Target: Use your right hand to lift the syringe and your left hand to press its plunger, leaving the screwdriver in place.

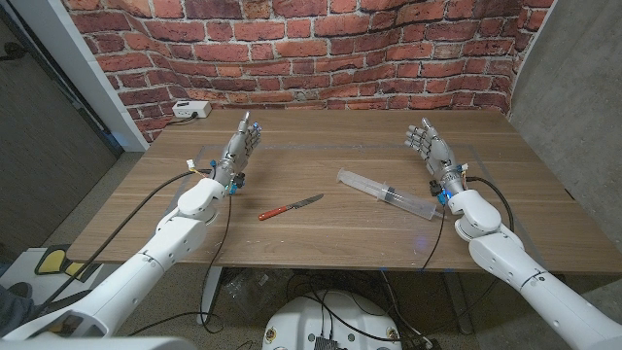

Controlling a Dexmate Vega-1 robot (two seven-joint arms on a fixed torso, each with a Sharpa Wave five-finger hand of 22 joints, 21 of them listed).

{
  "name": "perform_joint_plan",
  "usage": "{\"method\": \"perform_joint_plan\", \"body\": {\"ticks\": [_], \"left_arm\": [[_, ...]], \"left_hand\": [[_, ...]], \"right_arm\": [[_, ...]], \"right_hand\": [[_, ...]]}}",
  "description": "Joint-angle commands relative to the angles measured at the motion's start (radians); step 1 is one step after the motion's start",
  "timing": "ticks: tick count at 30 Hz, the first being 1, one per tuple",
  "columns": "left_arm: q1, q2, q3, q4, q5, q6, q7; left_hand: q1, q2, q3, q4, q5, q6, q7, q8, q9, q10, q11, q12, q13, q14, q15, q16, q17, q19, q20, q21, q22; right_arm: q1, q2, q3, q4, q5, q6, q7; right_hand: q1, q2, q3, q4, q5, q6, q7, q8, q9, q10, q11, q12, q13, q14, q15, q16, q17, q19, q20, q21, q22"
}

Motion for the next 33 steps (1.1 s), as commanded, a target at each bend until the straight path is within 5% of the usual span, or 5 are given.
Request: {"method": "perform_joint_plan", "body": {"ticks": [1,22,33], "left_arm": [[0.01,0.032,0.01,-0.035,0.025,0.012,-0.009],[0.023,0.025,0.001,-0.039,0.006,-0.002,-0.016],[0.018,0.015,0.003,-0.027,0.003,-0.021,-0.029]], "left_hand": [[0.007,0.005,0.0,-0.005,0.0,0.003,-0.005,-0.003,0.003,-0.003,0.003,-0.006,0.005,-0.002,0.002,-0.001,0.003,-0.006,0.005,-0.002,0.004],[0.015,0.015,0.001,-0.006,-0.002,0.006,-0.004,-0.005,0.003,-0.002,0.002,-0.008,0.005,-0.001,0.003,-0.003,0.003,-0.005,0.005,-0.003,0.004],[0.019,0.02,0.002,-0.007,-0.003,0.009,-0.004,-0.005,0.003,0.0,0.004,-0.009,0.005,0.001,0.004,-0.004,0.003,-0.005,0.005,-0.004,0.005]], "right_arm": [[-0.077,-0.029,0.022,-0.086,-0.044,0.033,-0.031],[-0.174,-0.042,0.049,-0.214,-0.119,0.043,-0.088],[-0.245,-0.056,0.072,-0.289,-0.254,-0.004,-0.196]], "right_hand": [[0.012,0.001,0.002,-0.004,0.003,0.001,-0.002,0.001,0.004,0.004,-0.005,0.008,0.003,0.013,-0.005,0.006,0.003,0.009,-0.001,-0.005,0.003],[0.013,0.005,0.002,-0.007,0.003,0.015,-0.001,0.005,0.003,0.011,-0.004,0.01,0.003,0.029,-0.01,0.009,0.003,0.026,-0.008,-0.007,0.004],[0.015,0.006,0.003,-0.009,0.003,0.015,-0.004,0.004,0.003,0.009,-0.005,0.009,0.003,0.028,-0.01,0.008,0.004,0.029,-0.007,-0.01,0.004]]}}
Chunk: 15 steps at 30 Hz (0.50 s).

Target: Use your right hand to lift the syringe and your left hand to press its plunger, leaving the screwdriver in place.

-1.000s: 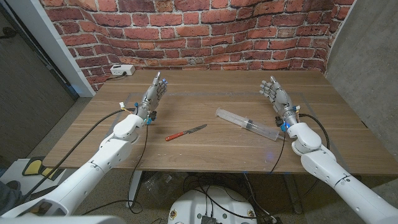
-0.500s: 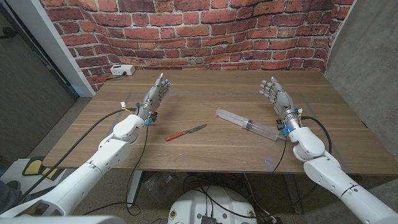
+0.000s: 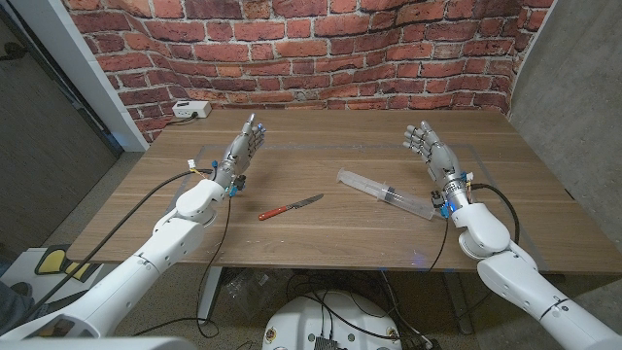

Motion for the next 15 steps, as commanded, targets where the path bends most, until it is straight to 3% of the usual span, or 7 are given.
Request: {"method": "perform_joint_plan", "body": {"ticks": [1,5,14,15], "left_arm": [[-0.003,-0.009,0.0,0.01,-0.002,-0.019,-0.012],[-0.004,-0.008,0.004,0.007,0.0,-0.011,-0.012],[0.01,-0.01,0.007,-0.009,0.003,-0.007,0.002],[0.012,-0.009,0.007,-0.011,0.003,-0.005,0.003]], "left_hand": [[0.001,0.002,-0.001,-0.005,-0.003,0.004,0.0,-0.001,0.003,0.004,-0.001,-0.002,0.005,0.001,0.004,-0.004,0.003,-0.001,0.001,-0.004,0.005],[0.003,0.004,-0.001,-0.005,-0.004,0.006,0.0,-0.001,0.003,0.005,0.0,-0.002,0.005,0.001,0.005,-0.004,0.003,-0.001,0.001,-0.004,0.005],[0.006,0.008,-0.001,-0.006,-0.005,0.008,-0.002,-0.002,0.003,0.005,-0.002,-0.004,0.005,0.002,0.005,-0.005,0.003,-0.001,0.004,-0.005,0.005],[0.007,0.008,-0.001,-0.006,-0.006,0.008,-0.003,-0.002,0.003,0.005,-0.002,-0.004,0.005,0.003,0.004,-0.005,0.003,-0.001,0.004,-0.005,0.005]], "right_arm": [[-0.078,-0.012,0.025,-0.086,-0.142,-0.054,-0.114],[-0.108,-0.014,0.035,-0.113,-0.224,-0.091,-0.177],[-0.163,0.014,0.053,-0.124,-0.336,-0.069,-0.261],[-0.171,0.018,0.056,-0.129,-0.354,-0.073,-0.275]], "right_hand": [[0.012,0.003,0.005,-0.008,0.004,0.007,-0.003,0.004,0.003,0.004,0.001,0.005,0.003,0.009,-0.001,0.008,0.001,0.008,0.0,-0.004,0.004],[0.013,0.003,0.006,-0.009,0.004,0.007,-0.002,0.003,0.003,-0.001,0.0,0.003,0.003,0.01,0.0,0.008,0.001,0.012,0.001,-0.004,0.004],[0.015,0.004,0.006,-0.011,0.003,0.005,-0.005,0.002,0.003,-0.01,0.0,0.0,0.003,0.016,0.002,0.009,0.001,0.023,0.004,-0.004,0.004],[0.016,0.005,0.007,-0.012,0.003,0.005,-0.006,0.002,0.003,-0.015,-0.002,-0.002,0.003,0.026,-0.002,0.011,0.001,0.041,0.005,0.0,0.005]]}}
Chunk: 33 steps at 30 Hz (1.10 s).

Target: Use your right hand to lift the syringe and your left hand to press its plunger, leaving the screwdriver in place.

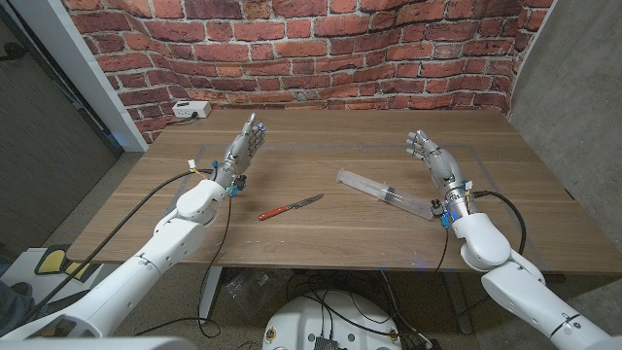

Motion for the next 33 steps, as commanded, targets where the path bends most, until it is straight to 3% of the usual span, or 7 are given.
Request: {"method": "perform_joint_plan", "body": {"ticks": [1,8,20,23,26,31,33], "left_arm": [[0.014,-0.001,0.006,-0.019,0.004,0.008,0.012],[0.02,-0.012,0.007,-0.02,0.006,-0.004,0.022],[0.009,-0.024,0.014,-0.005,0.008,-0.005,0.021],[0.008,-0.03,0.013,0.001,0.014,-0.013,0.032],[0.006,-0.036,0.012,0.008,0.017,-0.021,0.037],[-0.006,-0.041,0.017,0.022,0.015,-0.026,0.022],[-0.01,-0.043,0.02,0.026,0.013,-0.023,0.019]], "left_hand": [[0.005,0.006,-0.003,-0.003,-0.002,0.005,0.001,-0.002,0.003,0.005,-0.002,-0.004,0.006,0.004,0.003,0.001,0.004,-0.002,0.005,-0.005,0.005],[0.01,0.01,-0.004,-0.005,-0.004,0.013,-0.01,-0.001,0.003,0.01,-0.007,-0.004,0.006,0.007,-0.009,0.0,0.003,0.001,0.004,-0.005,0.005],[0.015,0.016,-0.004,-0.006,-0.008,0.019,-0.016,-0.001,0.003,0.011,-0.019,-0.005,0.005,0.009,-0.014,-0.001,0.003,0.004,0.001,-0.005,0.005],[0.017,0.017,-0.004,-0.007,-0.008,0.02,-0.016,-0.001,0.003,0.011,-0.021,-0.006,0.005,0.007,-0.015,-0.002,0.003,0.005,-0.003,-0.004,0.005],[0.025,0.022,-0.005,-0.01,-0.013,0.041,-0.019,0.003,0.003,0.025,-0.029,-0.003,0.005,0.023,-0.027,0.001,0.002,0.036,-0.042,0.005,0.005],[0.028,0.023,-0.006,-0.011,-0.016,0.048,-0.024,0.003,0.003,0.032,-0.036,-0.002,0.005,0.03,-0.034,0.002,0.002,0.042,-0.042,0.006,0.004],[0.029,0.024,-0.006,-0.011,-0.017,0.048,-0.024,0.003,0.003,0.032,-0.037,-0.003,0.005,0.03,-0.033,0.001,0.002,0.038,-0.037,0.005,0.004]], "right_arm": [[-0.082,0.028,0.03,-0.047,-0.183,-0.018,-0.14],[-0.127,0.054,0.047,-0.091,-0.37,-0.111,-0.271],[-0.141,0.055,0.042,-0.127,-0.536,-0.195,-0.338],[-0.138,0.051,0.03,-0.142,-0.602,-0.25,-0.359],[-0.134,0.04,0.017,-0.154,-0.652,-0.299,-0.366],[-0.136,0.021,-0.006,-0.186,-0.741,-0.403,-0.379],[-0.137,0.014,-0.015,-0.194,-0.777,-0.435,-0.394]], "right_hand": [[0.012,0.001,0.002,-0.009,0.003,0.004,-0.016,0.001,0.003,-0.013,-0.003,-0.004,0.003,0.026,-0.008,0.013,0.004,0.042,-0.001,0.006,0.005],[0.008,0.0,0.0,-0.012,0.001,-0.004,-0.095,0.0,0.004,0.004,-0.057,0.005,0.003,0.034,-0.02,0.008,0.006,0.051,0.022,-0.004,0.008],[0.011,0.0,0.0,-0.016,0.001,0.001,-0.099,0.001,0.005,0.003,-0.052,0.004,0.003,0.02,-0.023,0.001,0.005,0.029,0.02,-0.02,0.008],[0.018,0.001,0.002,-0.021,0.002,0.002,-0.093,0.002,0.005,0.008,-0.022,0.005,0.003,0.017,-0.029,0.0,0.004,0.029,0.016,-0.025,0.008],[0.02,0.0,0.002,-0.023,0.002,-0.006,-0.086,-0.001,0.005,0.001,-0.022,0.002,0.003,0.013,-0.027,-0.002,0.004,0.028,0.012,-0.027,0.008],[0.023,0.001,0.004,-0.025,0.003,-0.014,-0.082,-0.004,0.005,-0.007,-0.023,-0.001,0.003,0.02,-0.031,0.001,0.003,0.033,0.008,-0.028,0.008],[0.026,0.003,0.005,-0.028,0.003,-0.013,-0.079,-0.003,0.004,0.012,-0.038,0.007,0.002,0.041,-0.045,0.008,0.003,0.045,-0.003,-0.03,0.008]]}}
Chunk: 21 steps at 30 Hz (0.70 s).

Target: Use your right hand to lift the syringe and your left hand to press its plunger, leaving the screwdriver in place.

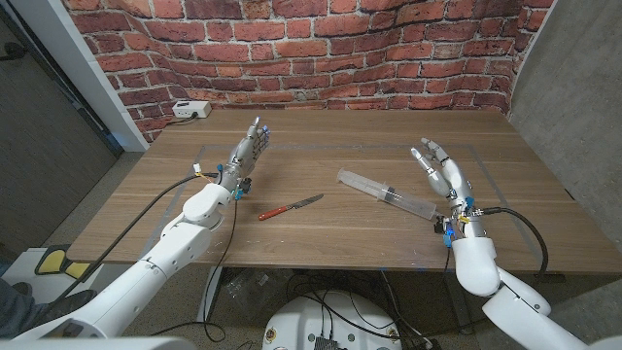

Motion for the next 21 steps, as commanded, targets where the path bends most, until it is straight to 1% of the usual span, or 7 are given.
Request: {"method": "perform_joint_plan", "body": {"ticks": [1,3,4,9,12,18,21], "left_arm": [[-0.021,-0.015,0.01,0.026,0.001,-0.007,-0.012],[-0.024,-0.014,0.012,0.027,0.002,-0.005,-0.015],[-0.024,-0.014,0.013,0.027,0.003,-0.004,-0.015],[-0.017,-0.01,0.009,0.019,0.008,-0.003,-0.003],[-0.012,-0.01,0.007,0.017,0.005,-0.003,0.002],[-0.008,-0.005,0.005,0.008,0.006,0.001,0.005],[-0.006,0.0,0.003,0.0,0.007,0.003,0.006]], "left_hand": [[0.007,0.002,0.001,-0.005,-0.006,0.012,0.0,0.002,0.003,0.006,-0.005,0.0,0.005,0.008,-0.004,0.0,0.002,-0.006,0.006,0.003,0.004],[0.008,0.002,0.001,-0.005,-0.006,0.011,-0.001,0.001,0.003,0.005,-0.008,-0.001,0.005,0.007,-0.003,0.0,0.002,-0.009,0.009,0.002,0.004],[0.009,0.003,0.001,-0.005,-0.007,0.011,-0.001,0.001,0.003,0.004,-0.008,-0.001,0.005,0.007,-0.003,-0.001,0.002,-0.011,0.012,0.001,0.004],[0.01,0.004,0.0,-0.005,-0.009,0.011,-0.001,0.0,0.003,0.004,-0.007,-0.002,0.005,0.005,-0.003,-0.002,0.002,-0.014,0.015,-0.001,0.004],[0.011,0.005,0.0,-0.005,-0.009,0.012,-0.001,-0.001,0.003,0.002,-0.006,-0.003,0.005,0.004,-0.001,-0.003,0.002,-0.015,0.016,-0.001,0.004],[0.012,0.006,-0.001,-0.006,-0.011,0.013,-0.001,-0.001,0.003,0.001,-0.001,-0.005,0.005,0.002,0.0,-0.004,0.002,-0.013,0.008,-0.001,0.004],[0.013,0.007,-0.001,-0.006,-0.012,0.014,-0.001,-0.002,0.003,0.001,-0.001,-0.005,0.005,0.001,0.0,-0.005,0.002,-0.013,0.007,-0.001,0.005]], "right_arm": [[-0.005,-0.031,-0.045,-0.058,-0.229,-0.214,-0.072],[-0.005,-0.035,-0.054,-0.061,-0.25,-0.237,-0.085],[-0.004,-0.036,-0.057,-0.061,-0.254,-0.243,-0.092],[-0.003,-0.048,-0.074,-0.066,-0.27,-0.282,-0.101],[0.0,-0.057,-0.086,-0.07,-0.278,-0.31,-0.096],[0.004,-0.081,-0.108,-0.084,-0.295,-0.37,-0.075],[0.0,-0.099,-0.117,-0.106,-0.312,-0.423,-0.047]], "right_hand": [[0.016,0.0,0.0,-0.011,0.003,0.001,-0.003,0.002,0.002,0.024,-0.031,0.01,0.002,0.026,-0.021,0.009,0.003,0.022,-0.018,-0.009,0.003],[0.017,0.0,0.001,-0.013,0.003,0.009,-0.019,0.006,0.002,0.031,-0.048,0.012,0.002,0.028,-0.022,0.008,0.002,0.025,-0.018,-0.012,0.003],[0.018,0.0,0.001,-0.013,0.004,0.011,-0.019,0.006,0.002,0.033,-0.05,0.013,0.002,0.028,-0.023,0.008,0.002,0.024,-0.018,-0.012,0.003],[0.024,0.003,0.004,-0.017,0.006,0.029,-0.029,0.012,0.002,0.011,-0.041,0.003,0.002,0.003,-0.009,-0.003,0.002,-0.001,-0.017,-0.03,0.003],[0.03,0.007,0.007,-0.019,0.007,0.027,-0.027,0.01,0.002,0.008,-0.032,0.001,0.002,-0.001,-0.009,-0.004,0.002,-0.003,-0.017,-0.033,0.003],[0.047,0.014,0.016,-0.027,0.009,0.018,-0.016,0.007,0.002,0.007,-0.027,0.001,0.002,-0.001,-0.008,-0.004,0.001,-0.004,-0.018,-0.038,0.003],[0.055,0.016,0.019,-0.031,0.009,0.015,-0.007,0.006,0.002,0.009,-0.023,0.002,0.002,-0.002,-0.01,-0.003,0.001,-0.004,-0.018,-0.04,0.002]]}}
